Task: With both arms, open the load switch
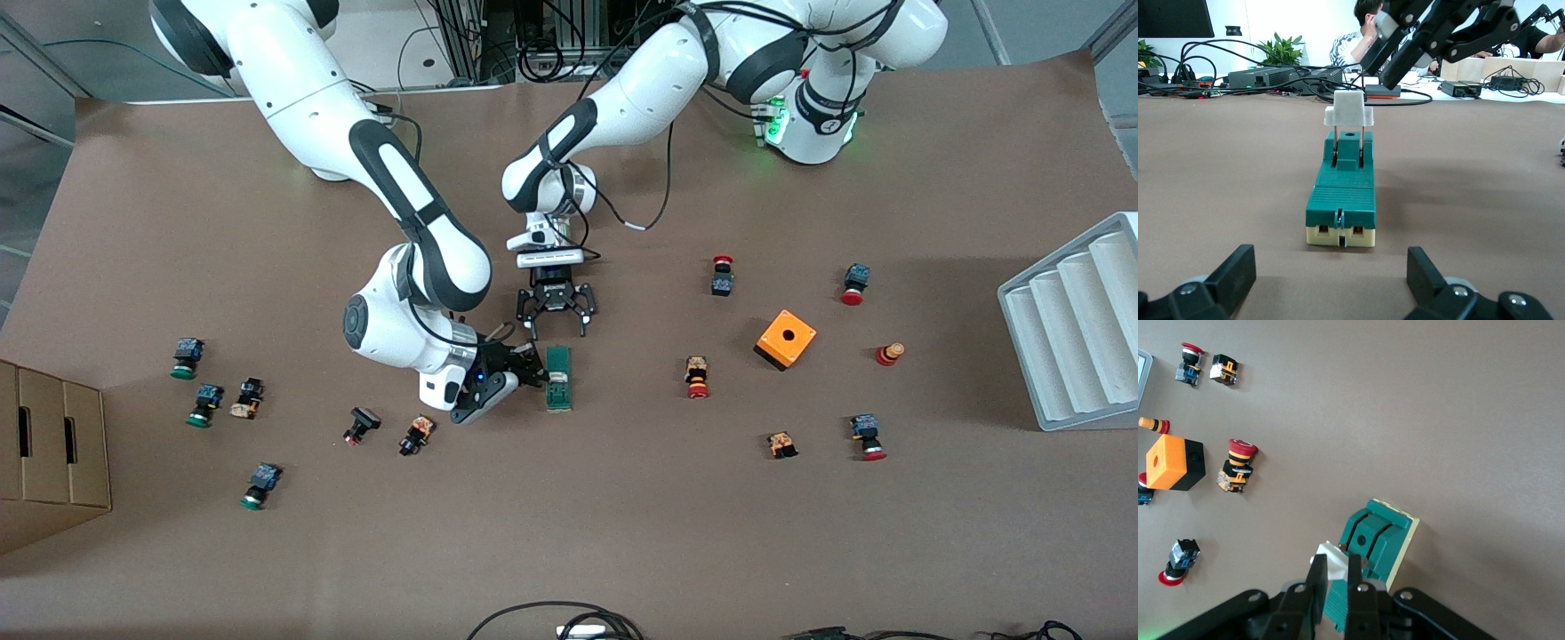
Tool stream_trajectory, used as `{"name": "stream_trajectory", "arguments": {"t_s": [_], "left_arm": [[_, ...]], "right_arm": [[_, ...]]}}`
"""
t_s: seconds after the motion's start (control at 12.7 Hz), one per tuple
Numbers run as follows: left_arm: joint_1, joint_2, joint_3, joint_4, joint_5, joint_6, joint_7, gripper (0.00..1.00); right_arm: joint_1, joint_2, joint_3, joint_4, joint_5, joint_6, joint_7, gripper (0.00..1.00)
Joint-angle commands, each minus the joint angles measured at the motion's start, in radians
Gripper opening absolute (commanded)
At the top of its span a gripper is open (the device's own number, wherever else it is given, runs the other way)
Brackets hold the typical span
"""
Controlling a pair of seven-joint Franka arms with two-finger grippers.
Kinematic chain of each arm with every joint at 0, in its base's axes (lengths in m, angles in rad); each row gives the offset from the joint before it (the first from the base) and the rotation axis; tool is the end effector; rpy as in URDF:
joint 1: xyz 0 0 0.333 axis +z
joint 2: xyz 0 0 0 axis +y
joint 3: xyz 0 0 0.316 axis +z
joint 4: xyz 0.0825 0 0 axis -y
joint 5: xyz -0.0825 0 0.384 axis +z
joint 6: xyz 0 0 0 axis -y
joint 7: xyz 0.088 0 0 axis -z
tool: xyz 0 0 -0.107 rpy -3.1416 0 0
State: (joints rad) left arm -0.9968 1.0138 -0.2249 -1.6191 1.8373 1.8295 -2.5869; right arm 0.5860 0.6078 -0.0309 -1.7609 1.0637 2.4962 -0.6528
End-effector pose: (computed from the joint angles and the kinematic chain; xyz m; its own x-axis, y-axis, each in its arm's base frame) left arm 0.3053 -0.5716 0.0447 0.2679 0.0393 0.9627 0.0881 -0.9960 0.0161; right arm 0.5746 0.3525 0.2312 0.9271 0.2805 0.2486 0.3741 -0.7335 -0.5675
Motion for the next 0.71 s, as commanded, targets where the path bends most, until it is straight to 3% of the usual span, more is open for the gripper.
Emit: {"name": "stream_trajectory", "arguments": {"t_s": [0.0,0.63], "left_arm": [[0.006,0.054,0.007,0.013,-0.007,0.011,-0.033,1.00],[0.006,0.054,0.007,0.015,-0.007,0.011,-0.033,1.00]], "right_arm": [[0.005,0.033,-0.001,0.050,0.038,0.006,-0.010,0.18],[0.005,0.036,-0.003,0.060,0.039,0.006,-0.013,0.17]]}}
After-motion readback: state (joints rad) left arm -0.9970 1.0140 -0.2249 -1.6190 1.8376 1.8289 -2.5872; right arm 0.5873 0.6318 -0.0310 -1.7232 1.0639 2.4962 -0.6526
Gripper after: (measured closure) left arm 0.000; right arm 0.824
